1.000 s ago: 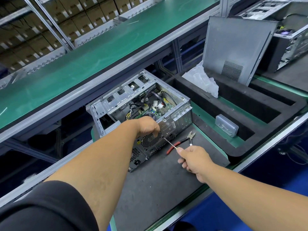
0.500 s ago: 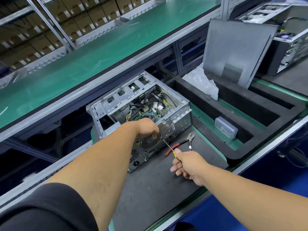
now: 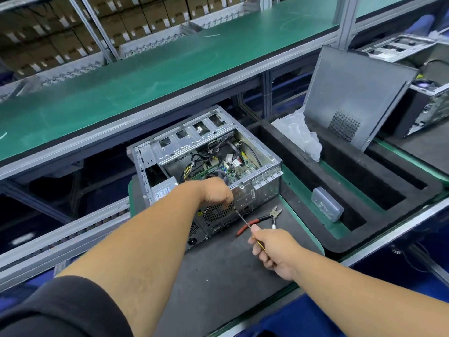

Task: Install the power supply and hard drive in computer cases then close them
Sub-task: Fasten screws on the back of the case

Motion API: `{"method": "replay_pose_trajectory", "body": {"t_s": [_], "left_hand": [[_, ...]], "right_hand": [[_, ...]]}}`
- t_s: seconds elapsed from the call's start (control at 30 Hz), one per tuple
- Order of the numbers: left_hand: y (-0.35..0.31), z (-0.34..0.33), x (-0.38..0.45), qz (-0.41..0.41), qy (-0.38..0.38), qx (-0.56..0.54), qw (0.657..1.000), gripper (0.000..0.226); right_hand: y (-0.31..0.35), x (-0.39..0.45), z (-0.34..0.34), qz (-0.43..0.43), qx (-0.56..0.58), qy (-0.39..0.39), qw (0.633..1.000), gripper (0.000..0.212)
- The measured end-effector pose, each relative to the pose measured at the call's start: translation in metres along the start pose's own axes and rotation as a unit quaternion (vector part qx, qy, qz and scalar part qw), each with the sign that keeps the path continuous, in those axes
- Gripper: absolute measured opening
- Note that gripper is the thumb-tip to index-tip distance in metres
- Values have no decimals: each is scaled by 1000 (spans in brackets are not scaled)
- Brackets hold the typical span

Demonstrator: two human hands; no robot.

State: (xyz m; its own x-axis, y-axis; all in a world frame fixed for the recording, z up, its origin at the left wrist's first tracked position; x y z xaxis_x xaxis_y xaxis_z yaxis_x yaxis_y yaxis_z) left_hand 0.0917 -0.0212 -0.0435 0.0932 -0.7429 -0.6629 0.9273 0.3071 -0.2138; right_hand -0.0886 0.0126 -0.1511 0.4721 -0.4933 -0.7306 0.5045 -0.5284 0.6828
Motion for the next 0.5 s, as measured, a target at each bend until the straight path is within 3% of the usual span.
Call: {"method": "replay_pose_trajectory", "body": {"t_s": [0.07, 0.13, 0.23, 0.37, 0.43, 0.5], "left_hand": [[5, -2, 3, 8, -8, -18, 1000, 8], [14, 2, 3, 29, -50, -91, 994, 21], [11, 3, 5, -18, -67, -151, 986, 35], [18, 4, 3, -22, -92, -257, 962, 56], [21, 2, 5, -20, -96, -266, 959, 58], [20, 5, 0, -25, -103, -272, 956, 61]], "right_hand": [[8, 0, 7, 31, -79, -15, 996, 43], [18, -2, 17, 91, -230, -55, 967, 44], [31, -7, 26, 184, -494, -120, 841, 38], [60, -2, 1, 343, -667, -117, 651, 30], [72, 8, -11, 378, -705, -107, 590, 27], [73, 21, -16, 356, -738, -81, 567, 30]]}}
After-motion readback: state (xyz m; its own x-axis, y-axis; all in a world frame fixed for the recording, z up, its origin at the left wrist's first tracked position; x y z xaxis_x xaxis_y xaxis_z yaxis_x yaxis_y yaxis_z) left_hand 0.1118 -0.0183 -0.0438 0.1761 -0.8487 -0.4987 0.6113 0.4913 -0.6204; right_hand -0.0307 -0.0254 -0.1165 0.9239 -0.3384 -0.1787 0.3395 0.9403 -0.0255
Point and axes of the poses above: each hand's wrist, its own x-axis towards the middle knuckle, its own z-axis out of the back of the hand, y = z × x, the point moved 9 cm from there along x, towards the middle knuckle, and after that the axes turned 8 degrees about -x, right-handed, at the moved point
